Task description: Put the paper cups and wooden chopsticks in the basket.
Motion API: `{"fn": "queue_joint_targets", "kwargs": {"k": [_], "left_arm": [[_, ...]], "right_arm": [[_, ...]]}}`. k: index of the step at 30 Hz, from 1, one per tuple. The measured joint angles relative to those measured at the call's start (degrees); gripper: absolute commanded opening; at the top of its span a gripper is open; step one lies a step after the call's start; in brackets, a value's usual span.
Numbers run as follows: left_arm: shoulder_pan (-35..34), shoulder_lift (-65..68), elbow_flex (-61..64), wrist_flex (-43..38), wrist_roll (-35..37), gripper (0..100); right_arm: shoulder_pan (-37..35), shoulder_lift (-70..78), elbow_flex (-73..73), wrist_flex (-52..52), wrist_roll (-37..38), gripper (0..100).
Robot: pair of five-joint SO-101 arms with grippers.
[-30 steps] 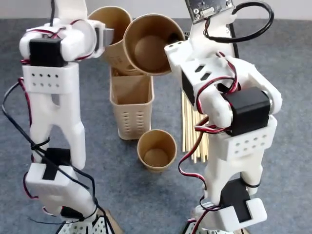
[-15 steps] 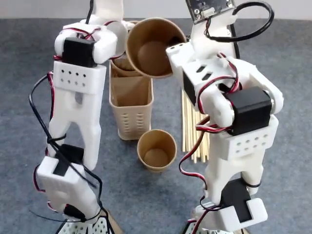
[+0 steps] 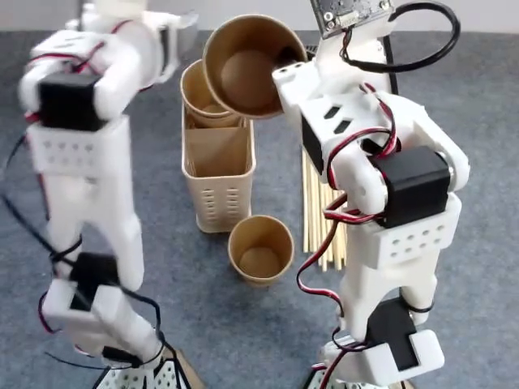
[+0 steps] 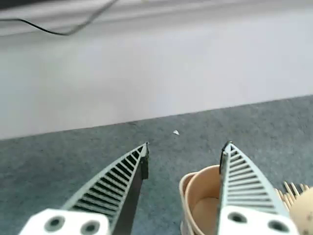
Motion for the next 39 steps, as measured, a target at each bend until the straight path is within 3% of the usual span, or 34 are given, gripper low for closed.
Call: {"fn": "queue_joint_targets", "kwargs": {"k": [9,20,22,29,39], "left_arm": [[-9.58,-1.32,-0.35,6.86,0.00,26],[-18.11,-1.32,3.96,6.86,0.00,26],[-18.20,-1.32,4.66,6.86,0.00,26],[-18.20,-1.32,5.27,6.86,0.00,26],[-18.20,-1.32,5.27,6.86,0.00,26]], "right_arm": [[-3.25,6.86,-0.09,-4.40,0.00,0.5],[-3.52,20.84,0.00,-11.60,0.00,1.4],[-3.52,21.98,0.00,-11.16,0.00,6.0],[-3.69,22.24,0.00,-5.19,0.00,40.2],[-3.69,17.76,-7.03,0.88,0.00,41.4]]}}
